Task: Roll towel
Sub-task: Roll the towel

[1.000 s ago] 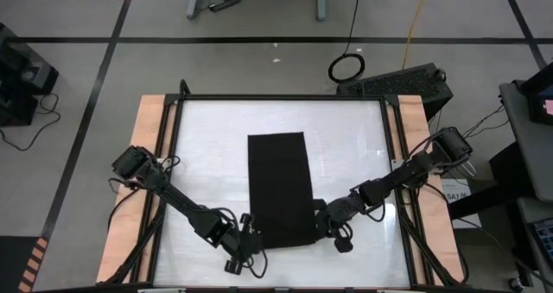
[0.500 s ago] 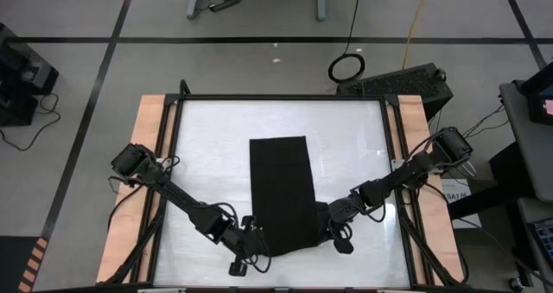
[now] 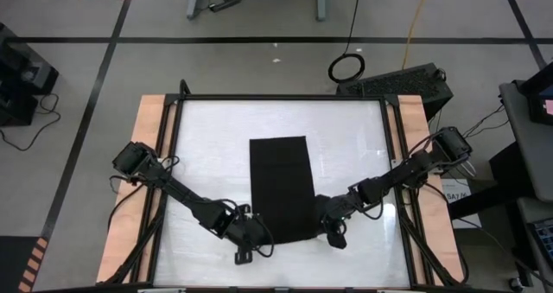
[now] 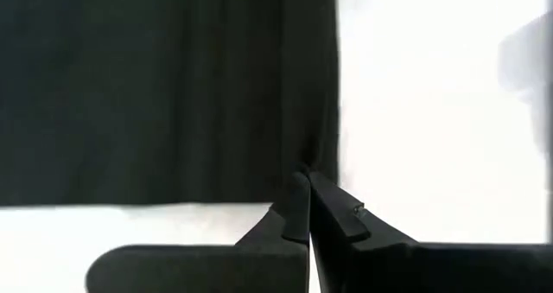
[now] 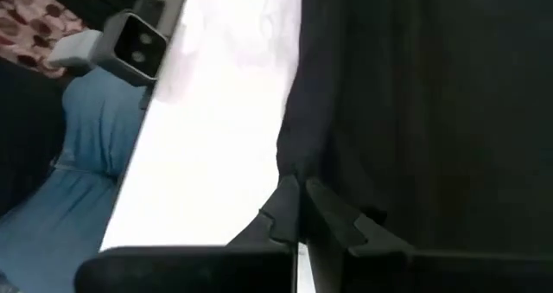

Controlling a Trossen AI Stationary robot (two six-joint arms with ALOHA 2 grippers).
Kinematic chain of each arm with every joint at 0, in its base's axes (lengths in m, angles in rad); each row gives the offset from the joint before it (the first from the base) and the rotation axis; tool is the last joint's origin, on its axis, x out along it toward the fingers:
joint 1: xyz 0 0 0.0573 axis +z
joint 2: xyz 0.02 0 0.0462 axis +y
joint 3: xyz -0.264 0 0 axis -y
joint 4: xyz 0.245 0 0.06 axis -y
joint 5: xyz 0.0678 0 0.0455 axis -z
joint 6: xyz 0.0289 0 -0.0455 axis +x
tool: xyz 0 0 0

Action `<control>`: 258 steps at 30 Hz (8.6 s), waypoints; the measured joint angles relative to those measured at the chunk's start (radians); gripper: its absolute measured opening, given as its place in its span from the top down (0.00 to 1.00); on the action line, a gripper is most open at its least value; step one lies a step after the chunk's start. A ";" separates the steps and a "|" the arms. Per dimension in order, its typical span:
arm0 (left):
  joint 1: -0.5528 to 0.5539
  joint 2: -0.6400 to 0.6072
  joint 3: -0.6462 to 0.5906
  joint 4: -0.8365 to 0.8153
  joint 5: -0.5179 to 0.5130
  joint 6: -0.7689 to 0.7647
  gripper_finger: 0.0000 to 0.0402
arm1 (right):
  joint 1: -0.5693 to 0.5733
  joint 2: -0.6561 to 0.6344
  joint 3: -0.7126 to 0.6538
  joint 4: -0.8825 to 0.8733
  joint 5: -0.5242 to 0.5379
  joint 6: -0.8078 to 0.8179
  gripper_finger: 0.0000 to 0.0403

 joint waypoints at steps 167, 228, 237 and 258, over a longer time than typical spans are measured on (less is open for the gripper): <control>0.018 0.114 0.001 0.190 -0.001 -0.009 0.98 | 0.153 -0.051 0.000 -0.291 0.107 -0.076 1.00; 0.043 0.015 0.013 0.293 0.130 -0.220 0.44 | -0.183 0.042 -0.002 -0.122 -0.420 0.411 0.99; 0.056 0.041 0.100 0.274 -0.039 0.033 0.44 | -0.229 0.042 -0.001 -0.112 -0.462 0.413 0.99; 0.126 0.192 0.113 0.229 0.042 0.001 0.44 | -0.281 0.041 0.000 -0.124 -0.501 0.395 0.99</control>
